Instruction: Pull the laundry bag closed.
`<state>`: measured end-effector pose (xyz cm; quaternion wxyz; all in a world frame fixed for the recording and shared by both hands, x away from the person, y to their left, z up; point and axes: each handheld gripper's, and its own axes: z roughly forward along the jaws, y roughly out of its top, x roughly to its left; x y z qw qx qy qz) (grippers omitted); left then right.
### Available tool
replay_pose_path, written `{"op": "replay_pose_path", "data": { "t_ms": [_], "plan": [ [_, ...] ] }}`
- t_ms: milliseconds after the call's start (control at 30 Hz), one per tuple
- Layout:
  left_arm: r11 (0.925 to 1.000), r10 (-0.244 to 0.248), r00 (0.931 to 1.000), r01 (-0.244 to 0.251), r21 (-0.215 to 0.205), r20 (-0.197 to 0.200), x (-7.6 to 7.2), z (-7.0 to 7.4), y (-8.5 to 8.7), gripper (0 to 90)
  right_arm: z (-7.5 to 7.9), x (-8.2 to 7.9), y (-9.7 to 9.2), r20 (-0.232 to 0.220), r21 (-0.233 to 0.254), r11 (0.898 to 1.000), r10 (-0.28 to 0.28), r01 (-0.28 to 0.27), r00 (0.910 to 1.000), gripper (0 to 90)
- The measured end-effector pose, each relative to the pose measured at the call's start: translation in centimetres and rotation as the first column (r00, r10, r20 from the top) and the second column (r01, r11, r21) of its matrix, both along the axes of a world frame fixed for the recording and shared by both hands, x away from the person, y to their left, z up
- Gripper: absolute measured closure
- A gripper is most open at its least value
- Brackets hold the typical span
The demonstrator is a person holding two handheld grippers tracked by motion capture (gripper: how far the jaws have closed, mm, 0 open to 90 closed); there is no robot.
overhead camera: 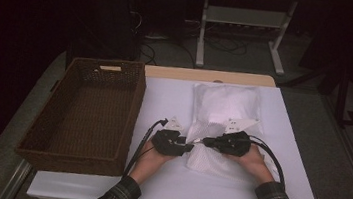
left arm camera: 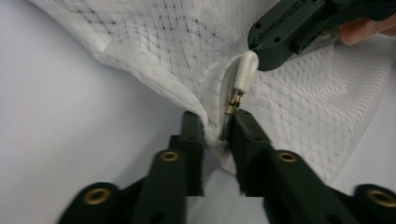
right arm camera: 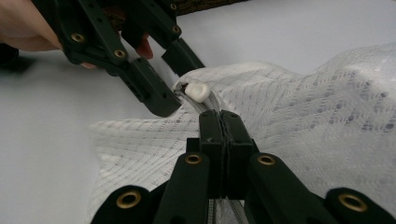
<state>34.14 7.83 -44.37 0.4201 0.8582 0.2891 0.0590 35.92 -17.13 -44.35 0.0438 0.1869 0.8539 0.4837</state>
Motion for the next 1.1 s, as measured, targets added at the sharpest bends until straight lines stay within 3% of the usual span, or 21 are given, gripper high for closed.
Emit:
{"op": "replay_pose_path", "data": {
  "t_ms": [33,267,433,533,633,833,1100],
  "plan": [
    [1.0000,0.000,1.0000,0.000,0.006,0.007,0.0,0.0,-0.1,78.6,0.0,0.0,-0.1,0.003,0.005,1.000,-0.003,0.003,1.0000,88.2],
    [0.9991,-0.011,0.9997,0.011,0.040,0.022,-0.5,0.2,-0.2,82.8,0.2,-0.2,0.0,0.002,-0.007,1.000,-0.011,0.011,0.9999,86.1],
    [0.9992,-0.010,0.9996,0.009,0.039,0.026,-0.6,0.4,0.0,84.6,1.0,-0.7,-0.1,-0.006,0.003,1.000,-0.017,0.017,0.9998,72.3],
    [0.9985,-0.013,0.9992,0.011,0.054,0.038,-0.7,0.5,0.1,84.8,1.8,-1.9,-0.1,-0.016,0.007,1.000,-0.006,0.006,0.9998,72.5],
    [0.9976,-0.025,0.9984,0.021,0.066,0.052,-0.9,0.5,0.1,84.9,1.7,-2.3,0.5,-0.022,-0.018,1.000,0.010,-0.010,0.9997,73.0],
    [0.9963,-0.043,0.9972,0.039,0.077,0.061,-1.0,0.5,0.0,84.8,1.3,-2.1,1.4,0.000,-0.042,0.999,-0.022,0.022,0.9998,72.7],
    [0.9958,-0.052,0.9965,0.046,0.079,0.066,-1.2,0.6,-0.1,84.8,0.9,-1.9,2.2,0.000,-0.048,0.999,-0.003,0.003,1.0000,77.1]
  ]
}}
